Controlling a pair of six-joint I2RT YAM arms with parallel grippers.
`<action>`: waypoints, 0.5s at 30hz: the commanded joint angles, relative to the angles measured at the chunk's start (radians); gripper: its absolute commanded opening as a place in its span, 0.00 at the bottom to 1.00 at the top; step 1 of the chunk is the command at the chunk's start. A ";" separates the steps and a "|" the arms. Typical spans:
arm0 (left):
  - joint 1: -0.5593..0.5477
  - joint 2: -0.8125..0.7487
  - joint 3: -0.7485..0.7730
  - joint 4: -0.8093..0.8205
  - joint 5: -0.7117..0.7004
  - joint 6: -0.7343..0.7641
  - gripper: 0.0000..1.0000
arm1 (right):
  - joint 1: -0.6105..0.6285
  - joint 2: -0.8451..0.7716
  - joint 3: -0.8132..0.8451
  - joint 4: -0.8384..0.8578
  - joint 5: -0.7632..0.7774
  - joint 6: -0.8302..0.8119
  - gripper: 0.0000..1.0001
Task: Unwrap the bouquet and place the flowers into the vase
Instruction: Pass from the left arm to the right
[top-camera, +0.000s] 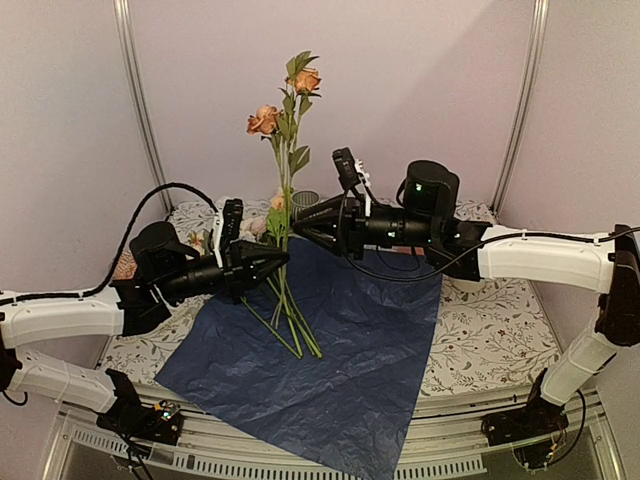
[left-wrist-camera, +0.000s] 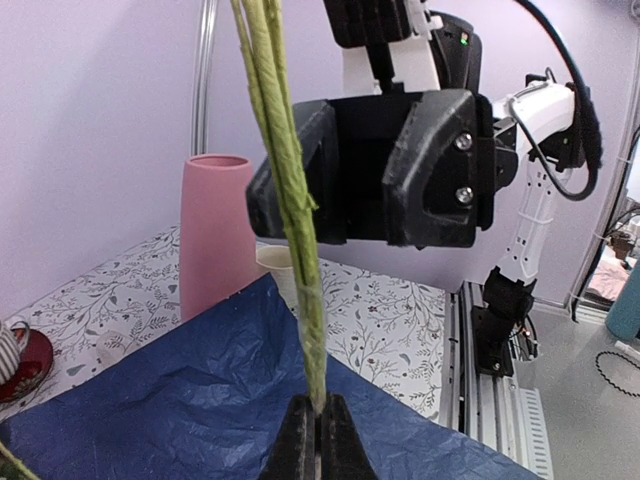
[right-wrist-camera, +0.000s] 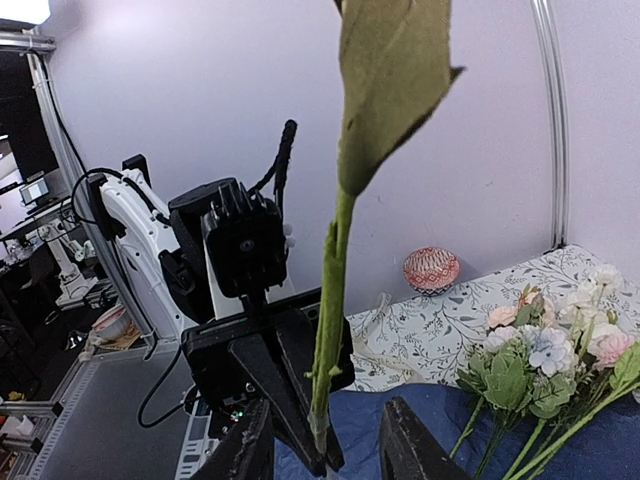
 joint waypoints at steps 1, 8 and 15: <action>-0.018 0.015 0.032 0.016 0.031 0.016 0.00 | -0.006 0.040 0.056 0.034 -0.054 0.025 0.36; -0.021 0.025 0.036 0.012 0.037 0.017 0.00 | -0.007 0.091 0.093 0.034 -0.130 0.045 0.27; -0.023 0.024 0.034 0.005 0.037 0.019 0.00 | -0.006 0.098 0.095 0.034 -0.146 0.050 0.05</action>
